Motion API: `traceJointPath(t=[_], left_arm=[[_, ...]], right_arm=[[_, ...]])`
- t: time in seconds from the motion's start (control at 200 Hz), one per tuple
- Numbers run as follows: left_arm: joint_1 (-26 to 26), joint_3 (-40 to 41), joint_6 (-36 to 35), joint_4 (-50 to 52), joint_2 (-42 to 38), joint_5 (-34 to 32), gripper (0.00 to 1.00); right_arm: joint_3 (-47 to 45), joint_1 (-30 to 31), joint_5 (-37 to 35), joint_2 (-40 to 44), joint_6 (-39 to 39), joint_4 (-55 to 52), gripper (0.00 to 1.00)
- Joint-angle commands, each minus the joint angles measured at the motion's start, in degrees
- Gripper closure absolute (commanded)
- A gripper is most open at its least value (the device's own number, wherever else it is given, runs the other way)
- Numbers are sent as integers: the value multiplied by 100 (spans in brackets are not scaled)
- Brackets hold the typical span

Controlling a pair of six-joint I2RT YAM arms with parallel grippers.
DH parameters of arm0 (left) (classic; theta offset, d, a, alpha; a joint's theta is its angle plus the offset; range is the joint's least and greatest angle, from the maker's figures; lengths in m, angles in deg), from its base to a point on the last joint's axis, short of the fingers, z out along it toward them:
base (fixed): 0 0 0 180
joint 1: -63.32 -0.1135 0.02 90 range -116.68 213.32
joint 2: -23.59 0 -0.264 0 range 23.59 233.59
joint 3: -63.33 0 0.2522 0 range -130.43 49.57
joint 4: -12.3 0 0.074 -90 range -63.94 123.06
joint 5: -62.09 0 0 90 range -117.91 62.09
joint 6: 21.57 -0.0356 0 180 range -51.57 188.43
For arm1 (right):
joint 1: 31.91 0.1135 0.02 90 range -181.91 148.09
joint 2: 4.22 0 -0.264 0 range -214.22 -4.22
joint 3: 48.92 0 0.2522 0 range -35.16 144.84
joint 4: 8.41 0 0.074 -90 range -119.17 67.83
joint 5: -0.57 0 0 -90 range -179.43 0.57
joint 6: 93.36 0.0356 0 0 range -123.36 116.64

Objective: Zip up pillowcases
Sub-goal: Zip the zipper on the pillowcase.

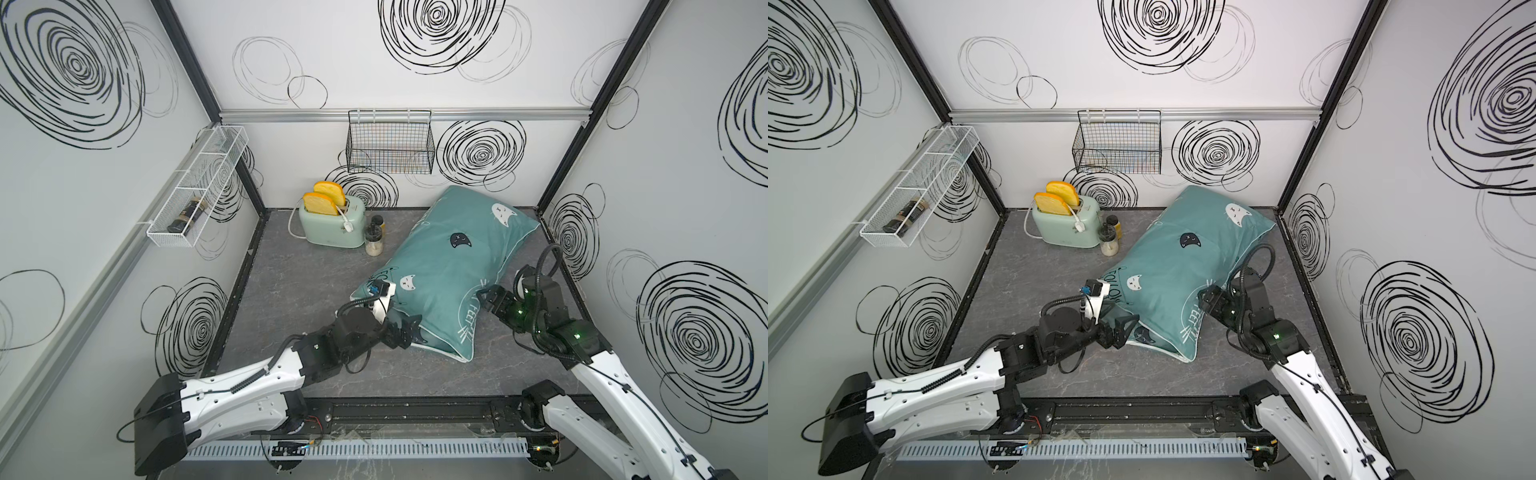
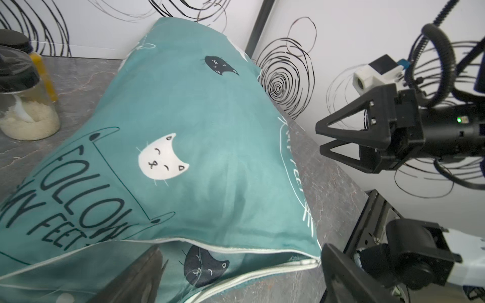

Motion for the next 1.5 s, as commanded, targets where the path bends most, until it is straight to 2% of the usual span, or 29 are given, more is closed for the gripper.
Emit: traceJointPath(t=[0.0, 0.145, 0.3, 0.47, 0.68, 0.861, 1.096, 1.201, 1.336, 1.496], left_arm=[[261, 145, -292, -330, -57, -370, 3], [751, 335, -530, -651, 61, -441, 2], [1131, 382, -603, -906, 417, -418, 0], [1539, 525, -754, -1524, 835, -572, 6], [1647, 558, -725, -2032, 1358, -435, 10], [1689, 528, -774, -2241, 1650, -362, 13], [1713, 540, -792, -2294, 1766, -278, 15], [1749, 557, -797, -2316, 1770, -317, 16], [1791, 527, -829, -2367, 1827, -338, 16], [2010, 395, -878, -2372, 2018, -568, 18]], right_arm=[[-336, 10, 606, 308, 222, -838, 23], [-928, 13, 1241, 630, 534, -838, 32], [-1571, -4, 1840, 959, 892, -375, 37], [-2067, 11, 2209, 1039, 1142, 202, 42], [-2243, 12, 2435, 999, 1189, 745, 54], [-2403, 10, 2758, 995, 1291, 1276, 67], [-2471, 16, 2780, 1088, 1089, 830, 73], [-2613, 27, 2956, 1208, 1083, 972, 76], [-2582, 37, 2950, 1357, 1076, 923, 86], [-2527, 34, 3001, 1603, 1116, 937, 94]])
